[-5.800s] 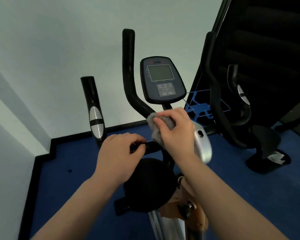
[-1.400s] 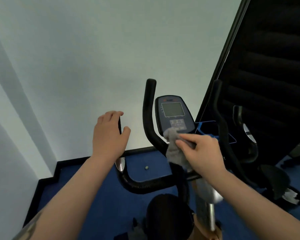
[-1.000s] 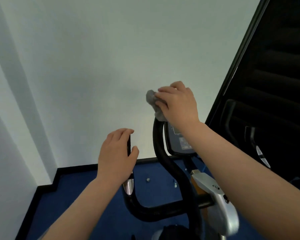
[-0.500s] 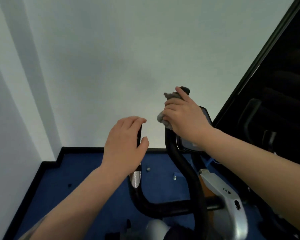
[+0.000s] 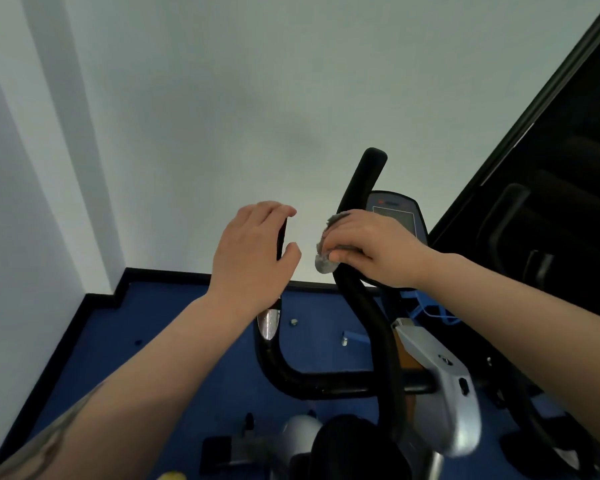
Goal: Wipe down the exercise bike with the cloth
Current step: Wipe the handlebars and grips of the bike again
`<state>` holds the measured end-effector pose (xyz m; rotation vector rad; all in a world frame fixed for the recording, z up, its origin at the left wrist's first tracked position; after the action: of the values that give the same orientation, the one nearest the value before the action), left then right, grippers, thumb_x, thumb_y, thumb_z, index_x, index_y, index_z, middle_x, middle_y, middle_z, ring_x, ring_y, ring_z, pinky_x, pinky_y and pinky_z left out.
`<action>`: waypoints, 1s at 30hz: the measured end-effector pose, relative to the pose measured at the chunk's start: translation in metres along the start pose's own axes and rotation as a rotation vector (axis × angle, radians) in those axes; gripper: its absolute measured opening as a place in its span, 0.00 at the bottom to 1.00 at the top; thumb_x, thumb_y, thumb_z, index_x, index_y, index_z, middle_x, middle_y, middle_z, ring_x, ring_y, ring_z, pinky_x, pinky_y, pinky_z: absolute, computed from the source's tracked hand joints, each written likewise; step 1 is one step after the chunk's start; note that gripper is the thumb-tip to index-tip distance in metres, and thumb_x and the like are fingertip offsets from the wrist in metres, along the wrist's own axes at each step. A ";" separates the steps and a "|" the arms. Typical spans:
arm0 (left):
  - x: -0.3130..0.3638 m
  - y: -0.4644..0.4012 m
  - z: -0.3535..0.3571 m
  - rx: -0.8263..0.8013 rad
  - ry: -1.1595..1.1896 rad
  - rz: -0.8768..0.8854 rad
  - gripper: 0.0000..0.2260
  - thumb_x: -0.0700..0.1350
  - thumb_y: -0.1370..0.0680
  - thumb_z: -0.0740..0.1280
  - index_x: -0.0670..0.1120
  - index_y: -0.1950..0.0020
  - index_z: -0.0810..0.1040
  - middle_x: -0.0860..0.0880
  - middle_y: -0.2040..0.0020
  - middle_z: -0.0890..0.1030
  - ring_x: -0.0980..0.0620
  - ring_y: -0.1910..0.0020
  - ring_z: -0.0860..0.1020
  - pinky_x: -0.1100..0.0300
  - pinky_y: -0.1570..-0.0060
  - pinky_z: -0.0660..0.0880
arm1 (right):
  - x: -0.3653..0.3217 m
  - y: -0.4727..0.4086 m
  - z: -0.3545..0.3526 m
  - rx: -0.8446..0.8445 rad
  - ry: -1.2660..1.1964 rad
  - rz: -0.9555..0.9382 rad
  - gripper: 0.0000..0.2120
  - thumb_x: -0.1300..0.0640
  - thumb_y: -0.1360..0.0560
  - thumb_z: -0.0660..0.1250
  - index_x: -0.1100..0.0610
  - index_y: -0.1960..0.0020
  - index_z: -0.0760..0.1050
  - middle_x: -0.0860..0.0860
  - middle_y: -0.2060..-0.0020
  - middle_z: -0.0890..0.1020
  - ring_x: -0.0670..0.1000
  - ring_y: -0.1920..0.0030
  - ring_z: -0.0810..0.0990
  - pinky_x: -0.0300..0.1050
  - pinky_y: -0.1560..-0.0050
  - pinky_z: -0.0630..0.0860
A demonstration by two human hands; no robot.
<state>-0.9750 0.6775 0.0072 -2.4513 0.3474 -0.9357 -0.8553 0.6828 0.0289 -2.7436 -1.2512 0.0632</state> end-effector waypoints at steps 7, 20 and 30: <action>0.001 0.000 0.000 0.019 -0.013 -0.015 0.18 0.45 0.26 0.64 0.48 0.36 0.73 0.52 0.38 0.74 0.51 0.38 0.67 0.61 0.41 0.62 | -0.026 0.019 0.008 -0.036 0.005 -0.110 0.05 0.60 0.24 0.67 0.57 0.52 0.82 0.48 0.53 0.85 0.51 0.45 0.79 0.48 0.40 0.71; 0.003 0.002 0.000 -0.009 0.003 -0.027 0.20 0.44 0.27 0.64 0.47 0.35 0.72 0.49 0.36 0.73 0.48 0.35 0.66 0.57 0.40 0.63 | -0.040 0.111 0.031 -0.031 -0.259 0.067 0.04 0.60 0.23 0.66 0.57 0.53 0.81 0.46 0.53 0.83 0.48 0.41 0.73 0.40 0.36 0.66; 0.021 0.034 0.004 -0.031 0.087 -0.046 0.27 0.44 0.24 0.64 0.45 0.26 0.61 0.48 0.24 0.61 0.50 0.25 0.55 0.58 0.27 0.51 | -0.072 0.199 0.059 0.468 -0.528 0.632 0.05 0.60 0.25 0.68 0.53 0.53 0.82 0.43 0.54 0.82 0.40 0.42 0.72 0.31 0.40 0.67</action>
<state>-0.9586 0.6418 -0.0015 -2.4611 0.3387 -1.0666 -0.7591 0.5053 -0.0568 -2.6287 -0.2973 1.0406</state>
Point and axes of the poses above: each hand's wrist, its own y-axis away from the middle knuckle, its own z-axis out of the palm, x = y × z, the point moved 10 cm from there along -y, towards the middle knuckle
